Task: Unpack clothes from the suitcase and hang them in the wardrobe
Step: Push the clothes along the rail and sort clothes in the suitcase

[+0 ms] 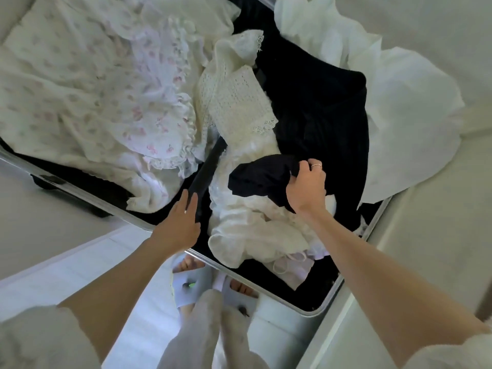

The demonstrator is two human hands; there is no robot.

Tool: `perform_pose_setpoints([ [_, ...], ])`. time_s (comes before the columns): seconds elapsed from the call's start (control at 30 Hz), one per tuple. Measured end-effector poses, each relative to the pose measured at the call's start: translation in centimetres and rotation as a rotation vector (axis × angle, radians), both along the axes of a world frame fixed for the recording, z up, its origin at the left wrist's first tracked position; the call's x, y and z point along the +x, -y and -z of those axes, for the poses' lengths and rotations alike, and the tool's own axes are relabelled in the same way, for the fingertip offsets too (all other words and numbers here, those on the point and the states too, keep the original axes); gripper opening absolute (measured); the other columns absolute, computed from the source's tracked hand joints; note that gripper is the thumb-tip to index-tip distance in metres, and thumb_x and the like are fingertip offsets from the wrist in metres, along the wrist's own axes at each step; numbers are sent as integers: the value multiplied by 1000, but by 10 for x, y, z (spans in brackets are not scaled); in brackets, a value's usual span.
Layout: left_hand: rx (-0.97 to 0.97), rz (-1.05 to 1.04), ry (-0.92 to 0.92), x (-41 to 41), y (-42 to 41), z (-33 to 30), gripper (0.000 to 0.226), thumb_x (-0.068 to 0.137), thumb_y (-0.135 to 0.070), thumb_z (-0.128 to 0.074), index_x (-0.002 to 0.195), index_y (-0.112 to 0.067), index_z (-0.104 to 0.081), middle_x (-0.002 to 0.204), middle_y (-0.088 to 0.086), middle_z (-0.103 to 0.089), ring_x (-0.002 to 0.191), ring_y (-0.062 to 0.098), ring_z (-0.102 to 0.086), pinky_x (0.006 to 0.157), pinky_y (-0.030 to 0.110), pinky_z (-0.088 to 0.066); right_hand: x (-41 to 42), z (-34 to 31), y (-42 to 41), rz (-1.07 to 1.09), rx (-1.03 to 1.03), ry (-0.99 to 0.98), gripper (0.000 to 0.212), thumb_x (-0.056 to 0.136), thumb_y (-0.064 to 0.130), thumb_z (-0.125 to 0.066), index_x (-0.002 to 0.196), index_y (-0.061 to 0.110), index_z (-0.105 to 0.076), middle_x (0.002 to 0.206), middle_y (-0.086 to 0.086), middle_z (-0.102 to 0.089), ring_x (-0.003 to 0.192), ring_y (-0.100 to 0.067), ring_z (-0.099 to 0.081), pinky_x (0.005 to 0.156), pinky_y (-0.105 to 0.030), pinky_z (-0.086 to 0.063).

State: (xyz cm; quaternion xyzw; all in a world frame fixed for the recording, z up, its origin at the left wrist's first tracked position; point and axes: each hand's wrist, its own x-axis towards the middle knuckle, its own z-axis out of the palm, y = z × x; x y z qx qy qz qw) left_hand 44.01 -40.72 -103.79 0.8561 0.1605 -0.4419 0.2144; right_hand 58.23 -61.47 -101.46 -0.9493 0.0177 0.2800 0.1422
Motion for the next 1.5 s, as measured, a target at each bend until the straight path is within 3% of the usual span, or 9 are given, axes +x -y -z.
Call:
perform_pose_setpoints([
  [0.27,-88,-112,-33,16,-3,-106,55,98,-20,-35,148,-10,-15,155,10,-18,140,24,-26,111,36,-28,8,-107,12,125,267,-229,20,98,8,-33,108,3,-49,91,-10,-52,70,-20,-47,61,-32,-37],
  [0.43,-72,-143,84,40,-8,-218,17,94,-15,-38,108,-10,-46,108,9,-51,88,24,-53,74,37,-45,13,-227,3,120,316,-249,18,96,7,-34,104,7,-51,85,-4,-53,72,-18,-48,58,-26,-36],
  [0.57,-74,-128,119,48,1,-316,46,98,-21,-36,143,-12,-29,146,11,-34,127,26,-43,99,30,-35,8,-327,-3,163,326,-247,16,96,13,-35,97,8,-50,87,-5,-53,75,-20,-48,61,-30,-34],
  [0.77,-261,-286,201,32,16,-446,61,94,-31,-52,146,-18,-22,149,4,-30,129,22,-41,100,27,-34,-7,-460,-8,287,459,-293,17,96,13,-38,92,5,-51,83,-10,-52,75,-21,-47,65,-29,-31],
  [0.93,-521,-440,304,9,22,-523,76,83,-27,-70,142,-29,-22,143,-17,-32,134,11,-32,98,19,-32,-18,-564,-29,600,803,-407,32,99,10,-38,126,-5,-48,99,-13,-59,97,-34,-58,64,-31,-42],
  [1.03,-686,-515,386,-15,27,-555,54,83,-17,-69,126,-29,-38,112,-22,-53,111,4,-53,78,8,-44,-38,-608,-43,504,998,-510,26,99,14,-37,107,7,-60,97,-7,-62,95,-27,-60,71,-33,-47],
  [1.17,-591,-735,492,-54,11,-582,16,89,-28,-61,103,-23,-57,96,-7,-66,97,16,-63,83,28,-51,-69,-640,-68,374,1091,-688,26,100,18,-36,104,10,-61,99,-6,-66,90,-19,-63,70,-30,-51],
  [1.33,-602,-685,316,-131,-41,-608,41,82,-50,-63,115,-26,-59,113,-6,-66,107,15,-60,97,36,-47,-117,-666,-108,-56,758,-807,38,100,31,-42,124,5,-55,122,-8,-62,108,-21,-61,91,-31,-50],
  [1.5,-533,-1010,518,-217,-94,-629,28,91,-34,-57,114,-19,-61,114,0,-66,103,17,-62,94,34,-49,-193,-688,-168,-493,497,-772,46,98,38,-44,128,4,-53,129,-8,-59,115,-20,-59,101,-32,-46],
])
